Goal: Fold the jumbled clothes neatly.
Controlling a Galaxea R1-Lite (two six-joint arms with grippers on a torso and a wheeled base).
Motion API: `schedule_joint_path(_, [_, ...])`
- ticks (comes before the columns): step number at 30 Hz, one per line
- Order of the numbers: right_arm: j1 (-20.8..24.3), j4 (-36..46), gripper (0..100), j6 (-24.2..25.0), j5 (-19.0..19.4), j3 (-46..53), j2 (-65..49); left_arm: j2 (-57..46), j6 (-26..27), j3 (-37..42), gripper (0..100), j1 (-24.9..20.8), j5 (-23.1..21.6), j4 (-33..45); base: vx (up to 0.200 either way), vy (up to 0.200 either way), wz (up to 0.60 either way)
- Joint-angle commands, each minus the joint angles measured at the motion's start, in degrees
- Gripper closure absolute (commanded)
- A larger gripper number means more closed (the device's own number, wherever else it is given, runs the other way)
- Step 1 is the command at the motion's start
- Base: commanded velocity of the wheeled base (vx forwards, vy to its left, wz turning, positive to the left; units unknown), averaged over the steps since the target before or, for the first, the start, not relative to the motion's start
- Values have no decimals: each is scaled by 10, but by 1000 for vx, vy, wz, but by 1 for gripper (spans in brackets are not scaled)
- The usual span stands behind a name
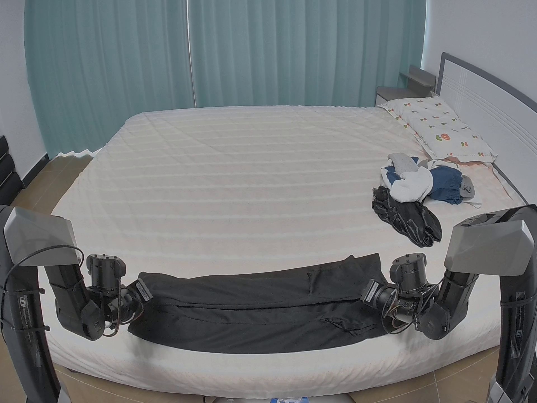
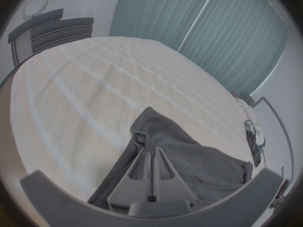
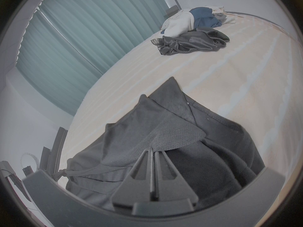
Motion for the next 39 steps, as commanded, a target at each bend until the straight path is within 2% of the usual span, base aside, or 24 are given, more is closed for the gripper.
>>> schedule_joint_path(1, [1, 2, 100, -1, 0, 4, 11, 12, 7, 11, 100, -3, 1, 0, 0, 0, 0])
schedule_joint_path(12, [0, 0, 100, -1, -1, 6, 10, 5, 7, 12, 100, -3, 2, 1, 0, 0, 0])
schedule_joint_path(13, [1, 1, 100, -1, -1, 6, 13, 1, 8, 16, 0, -3, 2, 1, 0, 0, 0])
schedule_joint_path(18, [1, 2, 100, -1, 0, 5, 16, -1, 25, 24, 0, -2, 4, 2, 0, 0, 0])
schedule_joint_path(19, [1, 1, 0, -1, 0, 6, 15, -3, 31, 28, 0, -2, 4, 2, 0, 0, 0])
schedule_joint_path(25, [-1, -6, 0, 0, -2, 14, -26, -20, 55, 38, 0, 2, 9, 0, 0, 0, 0])
schedule_joint_path(30, [-30, 5, 0, -2, 8, 11, -94, -53, 53, 13, 0, 43, 6, 8, 0, 0, 0])
schedule_joint_path(33, [-51, 37, 0, -3, 59, -10, -104, -74, 44, -33, 0, 62, -7, 61, 0, 0, 0])
schedule_joint_path(37, [-78, 69, 0, -3, 107, -55, -96, -74, -7, -138, 0, 64, -60, 187, 0, 0, 0])
schedule_joint_path(39, [-92, 75, 0, -3, 134, -74, -80, -69, -15, -194, 0, 69, -85, 258, 0, 0, 0])
